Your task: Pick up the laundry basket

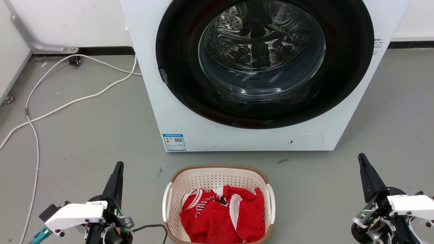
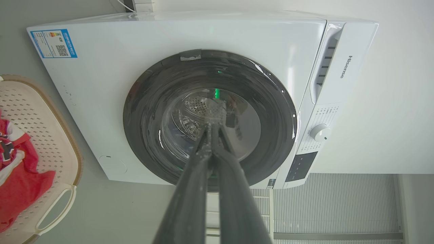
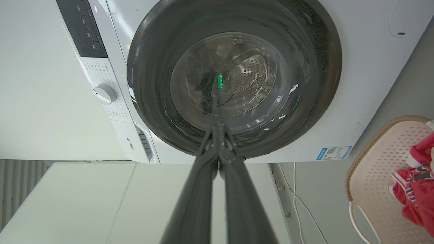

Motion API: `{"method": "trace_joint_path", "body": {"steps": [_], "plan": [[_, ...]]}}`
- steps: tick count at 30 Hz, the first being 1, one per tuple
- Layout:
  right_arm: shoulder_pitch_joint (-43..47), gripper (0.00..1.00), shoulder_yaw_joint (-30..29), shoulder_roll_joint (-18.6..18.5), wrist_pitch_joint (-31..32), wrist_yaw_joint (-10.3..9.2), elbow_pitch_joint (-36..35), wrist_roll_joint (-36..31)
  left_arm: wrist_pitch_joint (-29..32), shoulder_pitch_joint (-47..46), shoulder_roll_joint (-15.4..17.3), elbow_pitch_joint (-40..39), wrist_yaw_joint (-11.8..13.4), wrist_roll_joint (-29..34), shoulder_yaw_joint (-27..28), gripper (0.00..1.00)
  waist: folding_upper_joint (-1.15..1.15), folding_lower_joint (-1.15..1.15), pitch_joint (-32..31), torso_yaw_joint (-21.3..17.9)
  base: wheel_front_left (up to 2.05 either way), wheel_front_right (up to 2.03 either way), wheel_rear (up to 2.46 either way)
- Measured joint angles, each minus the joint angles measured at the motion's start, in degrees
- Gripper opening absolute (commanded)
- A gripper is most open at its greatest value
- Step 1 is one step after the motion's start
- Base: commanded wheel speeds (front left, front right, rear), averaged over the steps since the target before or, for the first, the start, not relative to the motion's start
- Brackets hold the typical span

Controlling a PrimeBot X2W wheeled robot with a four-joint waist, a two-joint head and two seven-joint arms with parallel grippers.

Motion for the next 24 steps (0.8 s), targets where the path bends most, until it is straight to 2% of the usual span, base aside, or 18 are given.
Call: {"method": "trace_joint_path", "body": {"steps": [18,19,24], "plan": [[0.0,0.0,-0.01,0.0,0.0,0.0,0.0,0.0,0.0,0.0,0.0,0.0,0.0,0.0,0.0,0.0,0.0,0.0,0.0,0.0,0.0,0.0,0.0],[0.04,1.0,0.0,0.01,0.0,0.0,0.08,0.0,-0.01,0.04,-0.03,0.1,0.0,0.0,-0.02,1.0,0.0,0.0,0.0,0.0,0.0,0.0,0.0],[2.33,1.0,0.16,0.26,-0.27,-0.02,2.2,0.0,-0.26,2.23,-0.34,2.1,0.1,0.01,-0.24,1.0,0.0,0.0,0.01,0.0,0.0,0.0,0.0]]}}
